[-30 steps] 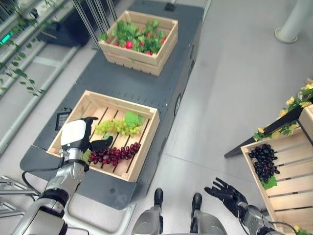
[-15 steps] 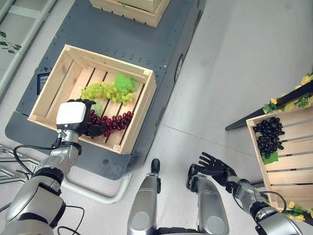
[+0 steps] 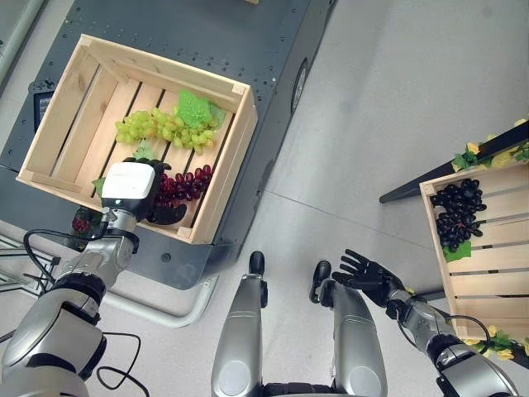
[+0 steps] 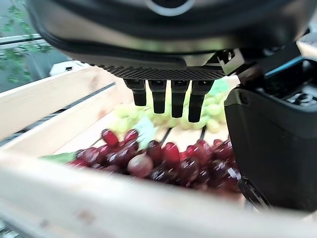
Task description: Pick up the fruits from the basket on one side to the basket on the other side
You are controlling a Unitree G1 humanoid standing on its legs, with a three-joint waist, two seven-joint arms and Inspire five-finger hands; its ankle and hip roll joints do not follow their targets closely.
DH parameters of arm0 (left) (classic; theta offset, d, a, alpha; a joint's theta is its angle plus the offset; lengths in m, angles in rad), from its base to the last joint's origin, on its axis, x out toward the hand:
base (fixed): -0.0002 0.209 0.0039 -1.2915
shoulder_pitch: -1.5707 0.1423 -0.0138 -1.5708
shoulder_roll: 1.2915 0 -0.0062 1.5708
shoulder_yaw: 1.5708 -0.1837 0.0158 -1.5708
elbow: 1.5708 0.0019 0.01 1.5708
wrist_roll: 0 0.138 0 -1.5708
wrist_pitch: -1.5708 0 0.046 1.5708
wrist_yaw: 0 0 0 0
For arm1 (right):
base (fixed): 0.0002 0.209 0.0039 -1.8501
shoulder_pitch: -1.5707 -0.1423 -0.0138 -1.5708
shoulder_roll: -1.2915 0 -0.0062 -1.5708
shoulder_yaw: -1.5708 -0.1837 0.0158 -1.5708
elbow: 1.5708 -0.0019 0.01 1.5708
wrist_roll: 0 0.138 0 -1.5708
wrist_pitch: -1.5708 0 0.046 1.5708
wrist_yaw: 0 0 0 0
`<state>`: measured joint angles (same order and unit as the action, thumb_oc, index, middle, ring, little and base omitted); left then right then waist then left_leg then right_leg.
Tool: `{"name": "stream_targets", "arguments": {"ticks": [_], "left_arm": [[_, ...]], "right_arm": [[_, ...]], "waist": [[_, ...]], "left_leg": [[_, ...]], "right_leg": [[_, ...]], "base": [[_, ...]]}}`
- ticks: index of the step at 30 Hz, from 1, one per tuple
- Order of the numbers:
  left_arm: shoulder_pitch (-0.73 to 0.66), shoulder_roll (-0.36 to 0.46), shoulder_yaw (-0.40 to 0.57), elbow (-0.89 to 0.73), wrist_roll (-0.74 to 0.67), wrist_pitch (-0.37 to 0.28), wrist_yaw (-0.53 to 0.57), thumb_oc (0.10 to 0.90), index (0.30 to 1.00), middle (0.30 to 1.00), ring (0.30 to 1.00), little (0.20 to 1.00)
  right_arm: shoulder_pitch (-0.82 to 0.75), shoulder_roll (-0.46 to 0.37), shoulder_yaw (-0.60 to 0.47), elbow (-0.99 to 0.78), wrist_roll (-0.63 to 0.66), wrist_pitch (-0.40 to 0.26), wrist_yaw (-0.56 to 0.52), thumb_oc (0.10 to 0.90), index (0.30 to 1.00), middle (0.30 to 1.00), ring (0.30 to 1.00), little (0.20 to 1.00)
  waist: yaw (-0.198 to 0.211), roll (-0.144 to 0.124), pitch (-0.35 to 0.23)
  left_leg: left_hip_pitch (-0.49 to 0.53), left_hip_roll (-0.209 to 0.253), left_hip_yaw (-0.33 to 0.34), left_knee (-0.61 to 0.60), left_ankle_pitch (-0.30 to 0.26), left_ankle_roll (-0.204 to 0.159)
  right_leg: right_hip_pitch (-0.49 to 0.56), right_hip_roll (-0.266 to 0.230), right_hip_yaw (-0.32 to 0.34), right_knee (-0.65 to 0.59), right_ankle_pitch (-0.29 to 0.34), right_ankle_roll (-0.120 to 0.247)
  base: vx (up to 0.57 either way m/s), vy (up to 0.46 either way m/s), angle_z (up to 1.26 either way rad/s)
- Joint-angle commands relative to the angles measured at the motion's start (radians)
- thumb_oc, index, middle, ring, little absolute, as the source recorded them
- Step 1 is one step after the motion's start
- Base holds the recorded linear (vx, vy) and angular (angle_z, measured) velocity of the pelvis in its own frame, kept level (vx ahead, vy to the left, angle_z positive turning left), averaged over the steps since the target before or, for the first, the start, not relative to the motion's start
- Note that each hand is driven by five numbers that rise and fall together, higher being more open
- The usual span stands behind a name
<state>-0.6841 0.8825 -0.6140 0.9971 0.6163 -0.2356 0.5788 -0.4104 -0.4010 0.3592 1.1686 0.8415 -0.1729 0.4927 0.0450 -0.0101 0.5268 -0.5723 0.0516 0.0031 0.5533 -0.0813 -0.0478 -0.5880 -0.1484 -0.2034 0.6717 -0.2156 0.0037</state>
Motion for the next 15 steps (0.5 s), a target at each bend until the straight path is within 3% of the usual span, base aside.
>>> {"name": "stream_targets", "arguments": {"ticks": [1, 8, 15], "left_arm": [[-0.064, 0.138, 0.032, -0.066, 0.054, 0.022, 0.044, 0.8, 0.9, 0.9, 0.9, 0.9], [-0.093, 0.146, -0.038, -0.07, 0.097, 0.072, 0.008, 0.8, 0.9, 0.9, 0.9, 0.9], [-0.127, 0.121, -0.08, -0.023, 0.046, 0.248, -0.117, 0.8, 0.9, 0.9, 0.9, 0.9]], "right_arm": [[0.036, -0.048, -0.03, -0.053, 0.057, -0.017, 0.06, 0.8, 0.9, 0.9, 0.9, 0.9], [0.017, -0.064, -0.031, -0.068, 0.079, -0.006, 0.036, 0.8, 0.9, 0.9, 0.9, 0.9], [0.012, -0.084, -0.039, -0.075, 0.088, 0.006, 0.036, 0.8, 0.9, 0.9, 0.9, 0.9]], "waist": [[0.001, 0.021, -0.007], [-0.009, 0.023, -0.007], [-0.023, 0.011, -0.007]], "left_leg": [[0.01, -0.031, 0.06, 0.057, -0.065, 0.05], [-0.027, -0.026, 0.071, 0.079, -0.075, 0.053], [-0.093, -0.016, 0.08, 0.107, -0.081, 0.058]], "right_leg": [[0.099, -0.003, -0.037, -0.01, -0.023, -0.033], [0.053, -0.004, -0.029, 0.008, -0.02, -0.031], [-0.023, -0.001, -0.021, 0.043, -0.016, -0.028]], "base": [[0.02, 0.034, 0.01], [0.0, 0.025, 0.0], [-0.01, 0.052, -0.02]]}}
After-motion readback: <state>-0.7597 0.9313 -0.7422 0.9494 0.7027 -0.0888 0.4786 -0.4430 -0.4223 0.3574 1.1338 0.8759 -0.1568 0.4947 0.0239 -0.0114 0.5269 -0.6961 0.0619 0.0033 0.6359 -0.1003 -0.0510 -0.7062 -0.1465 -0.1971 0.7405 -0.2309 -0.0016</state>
